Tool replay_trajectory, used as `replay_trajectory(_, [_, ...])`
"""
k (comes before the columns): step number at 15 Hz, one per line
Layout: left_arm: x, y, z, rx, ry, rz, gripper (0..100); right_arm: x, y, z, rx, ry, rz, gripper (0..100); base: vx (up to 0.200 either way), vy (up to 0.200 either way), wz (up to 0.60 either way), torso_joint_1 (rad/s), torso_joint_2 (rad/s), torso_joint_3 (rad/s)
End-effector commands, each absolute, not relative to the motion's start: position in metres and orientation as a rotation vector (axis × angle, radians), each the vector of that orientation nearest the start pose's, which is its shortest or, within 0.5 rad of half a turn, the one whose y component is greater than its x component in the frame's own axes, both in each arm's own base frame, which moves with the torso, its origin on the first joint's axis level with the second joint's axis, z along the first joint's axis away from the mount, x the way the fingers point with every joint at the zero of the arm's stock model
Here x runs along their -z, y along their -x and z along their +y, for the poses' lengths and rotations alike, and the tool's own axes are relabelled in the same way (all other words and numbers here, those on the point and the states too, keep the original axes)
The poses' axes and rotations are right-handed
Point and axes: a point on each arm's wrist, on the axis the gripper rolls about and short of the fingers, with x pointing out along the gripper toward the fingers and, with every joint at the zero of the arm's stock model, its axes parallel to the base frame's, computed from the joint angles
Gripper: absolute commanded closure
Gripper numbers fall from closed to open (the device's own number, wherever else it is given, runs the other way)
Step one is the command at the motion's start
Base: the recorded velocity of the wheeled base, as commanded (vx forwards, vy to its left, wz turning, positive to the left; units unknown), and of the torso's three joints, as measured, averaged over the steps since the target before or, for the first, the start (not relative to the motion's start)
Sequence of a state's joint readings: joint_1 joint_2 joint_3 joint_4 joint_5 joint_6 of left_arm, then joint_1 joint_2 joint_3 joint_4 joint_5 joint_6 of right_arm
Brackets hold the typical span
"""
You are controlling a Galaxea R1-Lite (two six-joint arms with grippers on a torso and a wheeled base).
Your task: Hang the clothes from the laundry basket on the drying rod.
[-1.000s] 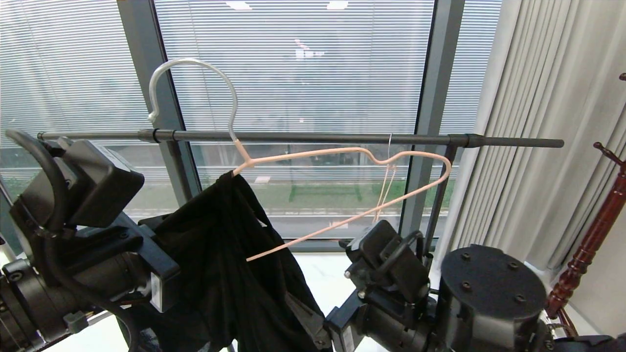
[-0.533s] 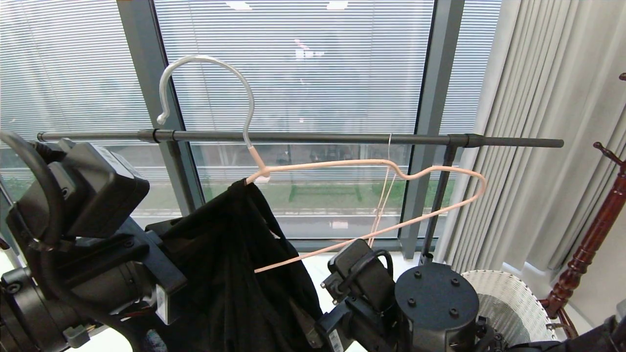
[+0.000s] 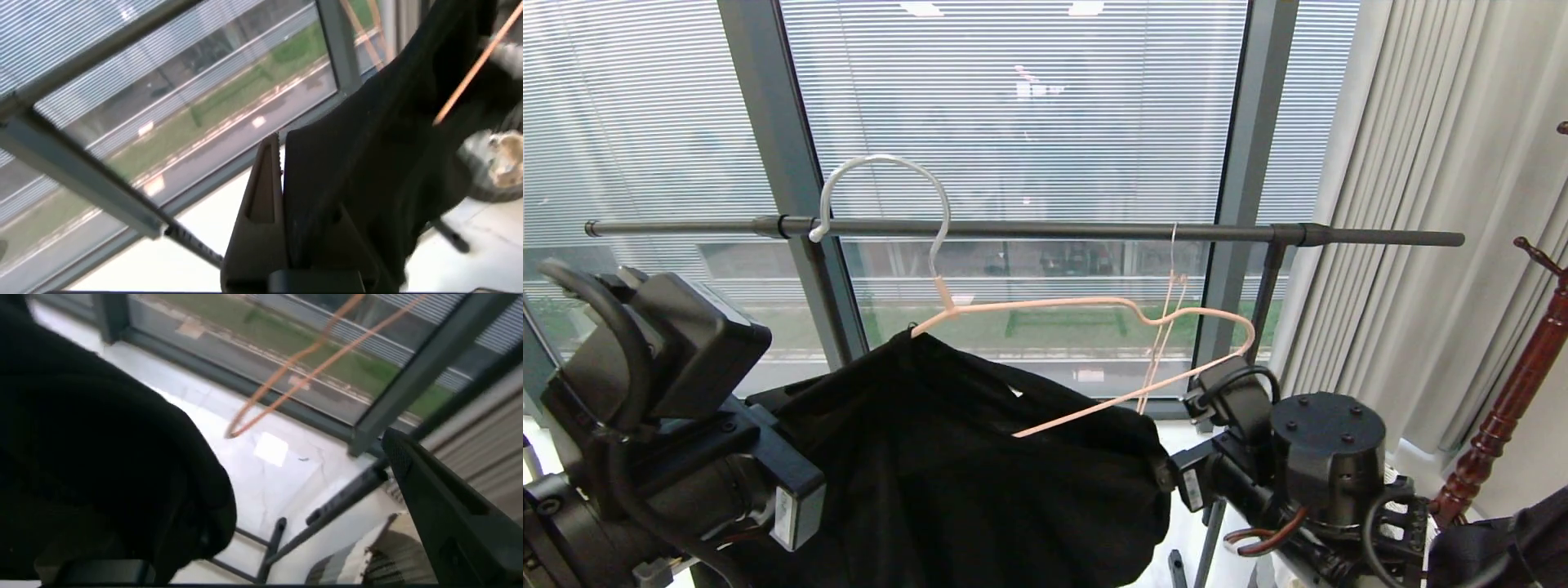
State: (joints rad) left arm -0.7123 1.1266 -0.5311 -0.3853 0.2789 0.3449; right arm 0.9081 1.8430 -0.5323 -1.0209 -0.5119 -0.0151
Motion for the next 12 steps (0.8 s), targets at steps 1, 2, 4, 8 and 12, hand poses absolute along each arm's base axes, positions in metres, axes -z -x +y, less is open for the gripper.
replay_trajectory(1, [-0.208,-0.122,-0.097,0.461,-0.450,0.127,100,-0.128,-0.196,0.196,-0.318,0.165,0.188,0,0.000,0.000,0.00,0.000,0.00,0.000])
replay_trajectory(2, [-0.206,-0.121,-0.097,0.464,-0.454,0.131,100,-0.131,-0.200,0.187,-0.284,0.149,0.181,0,0.000,0.000,0.00,0.000,0.00,0.000])
replay_trajectory(4, [-0.202,-0.120,-0.096,0.466,-0.462,0.143,100,-0.140,-0.207,0.174,-0.246,0.126,0.160,0,0.000,0.000,0.00,0.000,0.00,0.000])
replay_trajectory(8, [-0.191,-0.132,-0.101,0.417,-0.503,0.213,100,-0.155,-0.200,0.168,-0.313,0.090,0.117,0,0.000,0.000,0.00,0.000,0.00,0.000])
replay_trajectory(12, [-0.182,-0.137,-0.092,0.372,-0.655,0.234,100,-0.159,-0.203,0.160,-0.281,0.080,0.104,0,0.000,0.000,0.00,0.000,0.00,0.000])
